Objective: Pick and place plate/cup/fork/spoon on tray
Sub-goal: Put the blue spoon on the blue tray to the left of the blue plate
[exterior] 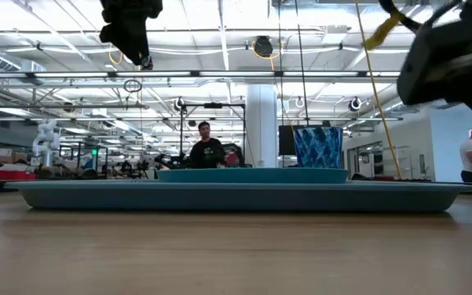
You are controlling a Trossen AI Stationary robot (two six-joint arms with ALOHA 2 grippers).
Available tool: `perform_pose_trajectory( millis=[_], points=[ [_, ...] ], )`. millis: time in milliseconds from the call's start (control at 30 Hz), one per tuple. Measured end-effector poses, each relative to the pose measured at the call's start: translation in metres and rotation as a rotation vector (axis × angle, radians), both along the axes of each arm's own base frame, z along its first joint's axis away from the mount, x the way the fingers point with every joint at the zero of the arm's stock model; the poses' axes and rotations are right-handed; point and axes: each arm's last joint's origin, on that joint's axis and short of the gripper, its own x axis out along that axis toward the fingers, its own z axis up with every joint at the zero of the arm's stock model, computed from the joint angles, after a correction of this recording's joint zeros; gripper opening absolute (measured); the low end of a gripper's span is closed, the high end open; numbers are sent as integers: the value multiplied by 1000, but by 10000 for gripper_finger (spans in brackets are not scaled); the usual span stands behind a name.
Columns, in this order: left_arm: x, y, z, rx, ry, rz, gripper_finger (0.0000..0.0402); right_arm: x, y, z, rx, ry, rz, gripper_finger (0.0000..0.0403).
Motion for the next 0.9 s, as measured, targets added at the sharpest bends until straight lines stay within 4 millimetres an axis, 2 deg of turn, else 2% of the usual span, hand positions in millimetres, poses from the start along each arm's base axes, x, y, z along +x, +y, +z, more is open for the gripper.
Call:
perform_pose_trajectory(
  millis=[333, 533, 900],
  points=[
    [-5, -2, -3, -27, 55, 13, 216, -8, -6, -16, -2, 36, 3, 128],
    [-6, -2, -3, -35, 60, 24, 216, -15, -5, -27, 13, 5, 73, 128],
    [-6, -2, -3, -52, 50, 65, 216, -24, -9, -33, 83, -94, 410, 128]
  ],
)
